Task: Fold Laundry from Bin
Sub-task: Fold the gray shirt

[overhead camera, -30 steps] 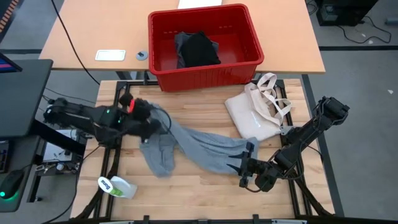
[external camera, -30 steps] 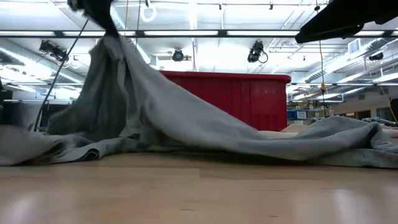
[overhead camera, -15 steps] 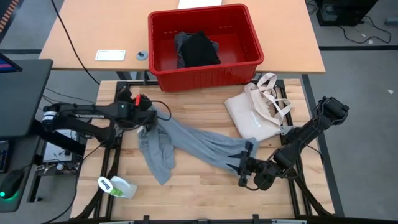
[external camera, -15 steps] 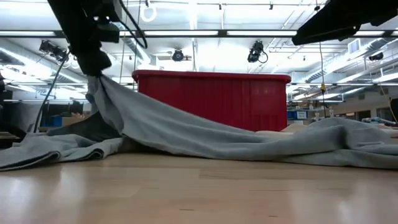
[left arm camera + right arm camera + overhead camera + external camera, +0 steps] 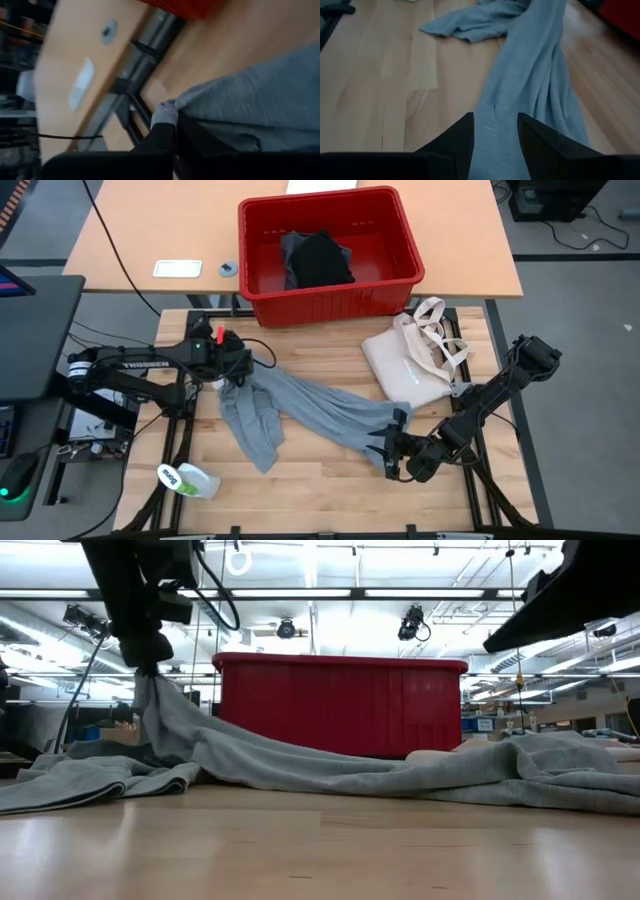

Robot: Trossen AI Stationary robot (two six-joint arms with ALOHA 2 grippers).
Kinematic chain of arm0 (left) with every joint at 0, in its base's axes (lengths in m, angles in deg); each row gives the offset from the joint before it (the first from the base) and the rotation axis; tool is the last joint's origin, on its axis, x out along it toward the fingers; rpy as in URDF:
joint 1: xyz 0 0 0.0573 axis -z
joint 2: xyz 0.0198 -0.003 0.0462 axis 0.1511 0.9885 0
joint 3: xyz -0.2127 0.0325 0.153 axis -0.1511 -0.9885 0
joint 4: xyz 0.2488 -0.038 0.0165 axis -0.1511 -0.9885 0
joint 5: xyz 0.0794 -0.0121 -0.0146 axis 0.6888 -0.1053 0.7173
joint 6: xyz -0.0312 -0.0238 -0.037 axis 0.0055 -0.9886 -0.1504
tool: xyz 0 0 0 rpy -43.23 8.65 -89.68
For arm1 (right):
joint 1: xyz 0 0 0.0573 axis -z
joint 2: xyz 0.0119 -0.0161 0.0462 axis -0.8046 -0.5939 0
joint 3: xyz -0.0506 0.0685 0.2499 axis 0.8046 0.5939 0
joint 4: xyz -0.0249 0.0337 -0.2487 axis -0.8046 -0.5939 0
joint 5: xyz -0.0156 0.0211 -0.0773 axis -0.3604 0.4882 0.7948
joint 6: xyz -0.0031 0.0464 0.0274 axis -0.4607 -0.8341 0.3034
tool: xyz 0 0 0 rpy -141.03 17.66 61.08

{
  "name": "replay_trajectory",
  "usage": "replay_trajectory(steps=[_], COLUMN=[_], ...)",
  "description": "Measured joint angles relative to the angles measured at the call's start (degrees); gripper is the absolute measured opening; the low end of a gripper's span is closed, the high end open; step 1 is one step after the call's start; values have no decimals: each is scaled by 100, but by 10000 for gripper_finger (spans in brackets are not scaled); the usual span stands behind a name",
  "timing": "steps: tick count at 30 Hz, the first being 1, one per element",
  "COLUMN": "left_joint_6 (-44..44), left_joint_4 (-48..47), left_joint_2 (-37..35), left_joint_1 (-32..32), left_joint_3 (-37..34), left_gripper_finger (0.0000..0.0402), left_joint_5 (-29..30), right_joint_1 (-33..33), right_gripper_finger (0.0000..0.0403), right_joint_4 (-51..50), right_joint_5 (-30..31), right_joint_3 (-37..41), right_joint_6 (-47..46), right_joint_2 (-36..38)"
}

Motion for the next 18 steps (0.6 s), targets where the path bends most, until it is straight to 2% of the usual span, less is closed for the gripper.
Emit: replay_trajectory(steps=[3,9,12,14,18], left_joint_6=[93,204,154,122,23], left_joint_4=[-79,-269,-119,-27,144], left_joint_2=[0,0,-2,-2,-2], left_joint_1=[99,519,845,1149,2000], left_joint_3=[0,351,788,1008,1052], left_gripper_finger=[50,175,222,238,240], left_joint_5=[-317,-520,-1304,-1915,-2291], right_joint_1=[0,43,181,332,540], right_gripper_finger=[158,158,158,158,158], right_joint_4=[-41,-380,-921,-1486,-2235], right_joint_5=[-137,-267,-601,-1073,-1820], right_joint_3=[22,25,-22,-106,-106], right_joint_6=[-107,-304,-488,-844,-1388], right_joint_2=[0,0,4,6,11])
